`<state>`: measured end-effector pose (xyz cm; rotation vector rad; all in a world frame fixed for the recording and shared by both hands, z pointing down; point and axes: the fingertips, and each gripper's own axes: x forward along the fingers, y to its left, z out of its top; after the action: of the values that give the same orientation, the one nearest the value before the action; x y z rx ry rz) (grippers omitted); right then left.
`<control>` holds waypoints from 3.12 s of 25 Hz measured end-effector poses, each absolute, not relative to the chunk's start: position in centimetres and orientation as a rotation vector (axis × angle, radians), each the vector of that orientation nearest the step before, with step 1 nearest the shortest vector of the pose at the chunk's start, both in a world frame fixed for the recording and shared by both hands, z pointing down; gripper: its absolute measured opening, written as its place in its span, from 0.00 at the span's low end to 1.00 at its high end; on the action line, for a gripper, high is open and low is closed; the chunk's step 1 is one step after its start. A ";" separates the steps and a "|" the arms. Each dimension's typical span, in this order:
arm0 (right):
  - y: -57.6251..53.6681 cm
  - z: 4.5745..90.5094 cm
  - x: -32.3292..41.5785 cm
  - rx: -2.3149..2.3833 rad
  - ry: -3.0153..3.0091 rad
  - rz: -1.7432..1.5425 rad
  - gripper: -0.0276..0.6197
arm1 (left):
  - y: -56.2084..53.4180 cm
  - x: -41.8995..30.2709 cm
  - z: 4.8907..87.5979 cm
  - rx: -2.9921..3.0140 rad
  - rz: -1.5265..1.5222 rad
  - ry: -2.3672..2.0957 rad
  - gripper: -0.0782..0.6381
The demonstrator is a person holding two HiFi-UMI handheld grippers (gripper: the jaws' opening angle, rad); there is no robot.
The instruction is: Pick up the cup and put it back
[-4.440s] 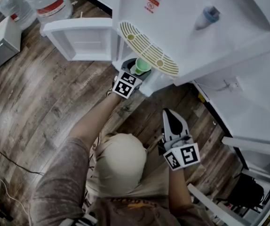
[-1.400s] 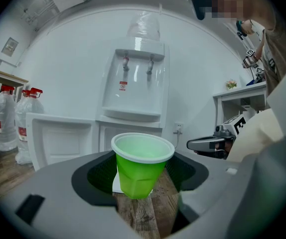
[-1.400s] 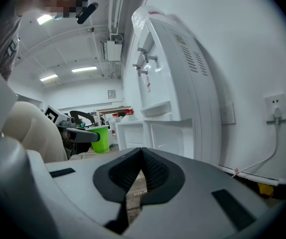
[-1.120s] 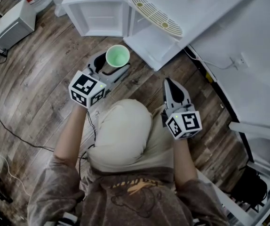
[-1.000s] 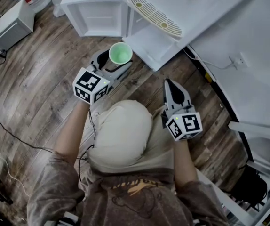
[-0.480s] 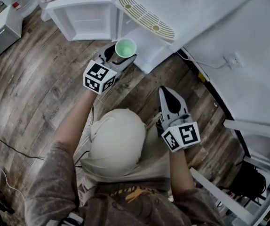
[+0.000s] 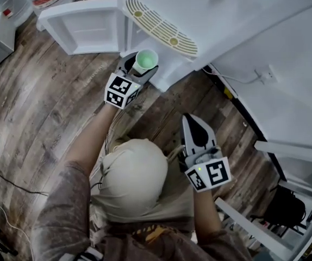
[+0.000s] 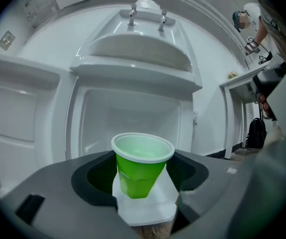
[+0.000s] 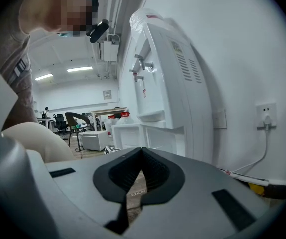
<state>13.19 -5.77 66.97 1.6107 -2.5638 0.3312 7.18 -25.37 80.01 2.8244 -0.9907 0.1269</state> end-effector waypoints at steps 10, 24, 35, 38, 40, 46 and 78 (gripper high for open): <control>-6.6 68.1 13.9 1.637 -2.518 0.354 0.05 | -29.7 10.9 85.6 2.806 0.178 -0.986 0.54; -8.3 69.1 15.3 1.686 -2.476 0.383 0.05 | -34.9 13.9 91.6 2.752 0.235 -1.013 0.54; -8.8 69.2 16.0 1.696 -2.464 0.380 0.05 | -35.1 15.4 93.4 2.765 0.301 -0.988 0.54; -8.7 69.2 15.8 1.688 -2.468 0.373 0.05 | -35.1 15.2 93.7 2.750 0.321 -0.973 0.54; -8.6 69.1 15.7 1.689 -2.470 0.371 0.05 | -35.0 15.3 94.0 2.738 0.339 -0.964 0.54; -8.5 68.8 15.5 1.685 -2.478 0.352 0.05 | -34.6 14.7 93.6 2.715 0.337 -0.969 0.61; -6.6 67.8 13.7 1.602 -2.574 0.287 0.05 | -20.5 2.0 70.1 2.750 0.195 -1.002 0.61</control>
<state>13.69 -6.65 67.75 1.6015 -2.5743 0.2868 1.99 -20.50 70.10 2.7501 -1.0020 0.1952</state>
